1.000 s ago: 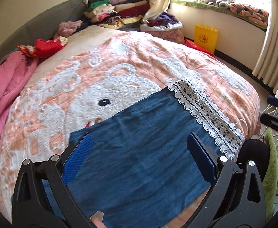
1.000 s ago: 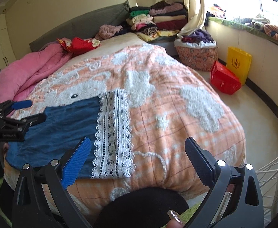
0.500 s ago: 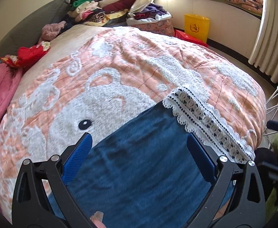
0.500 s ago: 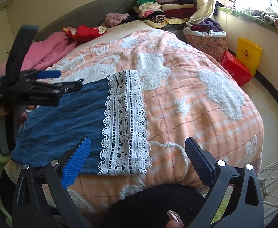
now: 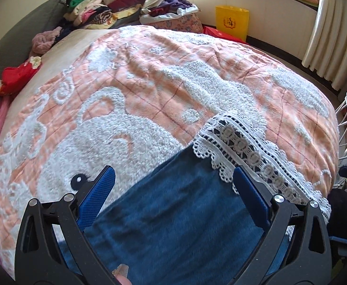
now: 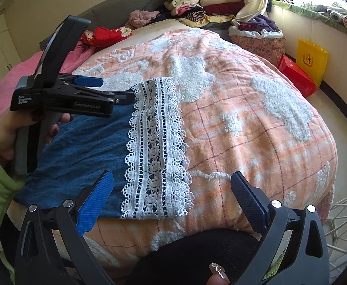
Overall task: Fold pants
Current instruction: 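Grasp the lace hem edge with the left gripper and lift it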
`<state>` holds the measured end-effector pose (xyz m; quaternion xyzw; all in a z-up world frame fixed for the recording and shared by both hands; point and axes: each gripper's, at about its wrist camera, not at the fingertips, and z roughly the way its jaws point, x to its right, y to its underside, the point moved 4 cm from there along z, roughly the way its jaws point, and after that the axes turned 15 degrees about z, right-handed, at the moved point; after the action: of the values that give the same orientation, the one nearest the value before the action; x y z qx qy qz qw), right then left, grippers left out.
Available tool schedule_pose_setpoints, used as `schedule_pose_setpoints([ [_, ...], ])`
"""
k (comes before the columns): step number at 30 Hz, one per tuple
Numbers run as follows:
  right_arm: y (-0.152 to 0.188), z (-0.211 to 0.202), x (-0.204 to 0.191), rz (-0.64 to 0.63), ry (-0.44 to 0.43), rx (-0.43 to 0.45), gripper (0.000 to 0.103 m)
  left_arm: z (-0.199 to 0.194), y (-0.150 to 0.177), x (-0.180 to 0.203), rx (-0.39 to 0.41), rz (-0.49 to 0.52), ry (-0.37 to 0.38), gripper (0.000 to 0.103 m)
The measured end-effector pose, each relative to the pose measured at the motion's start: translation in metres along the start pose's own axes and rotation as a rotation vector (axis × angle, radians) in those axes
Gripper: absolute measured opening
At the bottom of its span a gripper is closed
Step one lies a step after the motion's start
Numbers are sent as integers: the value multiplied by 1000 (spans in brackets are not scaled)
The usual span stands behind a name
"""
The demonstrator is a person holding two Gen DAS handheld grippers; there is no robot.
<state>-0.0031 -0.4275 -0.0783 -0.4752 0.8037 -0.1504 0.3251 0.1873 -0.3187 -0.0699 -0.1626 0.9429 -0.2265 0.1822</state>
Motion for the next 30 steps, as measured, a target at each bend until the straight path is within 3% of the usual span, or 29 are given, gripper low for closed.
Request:
schedule_pose_setpoints([
  [12,-1,13,12,66,-31,-46,98,35,-8,0,-11,-10,113,92],
  [21,1,26,3,56,-68,-102,97,34,-13,9,11,30,166,72],
  [24,5,35,-2,39,-61,-141,72,37,-13,10,12,34,160,72],
  [27,4,35,-3,41,-67,-138,68,37,-13,13,14,38,142,72],
  [30,4,36,-4,41,-84,-149,71,35,-13,15,16,34,165,59],
])
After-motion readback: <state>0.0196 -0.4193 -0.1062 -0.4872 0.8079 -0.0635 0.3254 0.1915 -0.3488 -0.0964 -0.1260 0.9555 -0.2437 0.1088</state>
